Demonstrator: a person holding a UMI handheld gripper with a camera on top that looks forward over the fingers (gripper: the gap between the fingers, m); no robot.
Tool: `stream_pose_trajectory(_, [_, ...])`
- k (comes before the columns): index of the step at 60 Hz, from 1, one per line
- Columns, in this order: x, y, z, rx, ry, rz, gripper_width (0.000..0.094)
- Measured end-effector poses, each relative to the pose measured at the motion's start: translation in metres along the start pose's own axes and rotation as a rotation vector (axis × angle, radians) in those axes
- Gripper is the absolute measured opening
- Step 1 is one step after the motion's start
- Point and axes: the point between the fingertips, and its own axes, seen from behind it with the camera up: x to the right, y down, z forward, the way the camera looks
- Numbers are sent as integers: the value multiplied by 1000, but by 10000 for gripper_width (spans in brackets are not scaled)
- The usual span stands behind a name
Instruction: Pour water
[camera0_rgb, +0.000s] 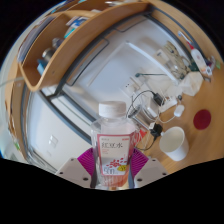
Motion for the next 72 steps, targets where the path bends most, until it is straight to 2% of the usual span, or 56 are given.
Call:
stream_pose_trajectory(9, [3,-23,16,77,-16,421,439])
stream_pose_trajectory(19, [17,-5,31,40,-14,769,435])
stream_pose_trajectory(39, [31,-4,43,46,-13,1160,442])
stream_pose_trajectory(52, [49,-6,43,51,36,1191,440])
stream_pose_trajectory(61, [41,-10,39,25,42,1120,439])
stream_pose_trajectory(69, [13,-42,27,8,10,743,450])
stream_pose_trajectory(72, [10,-54,26,-17,39,509,451])
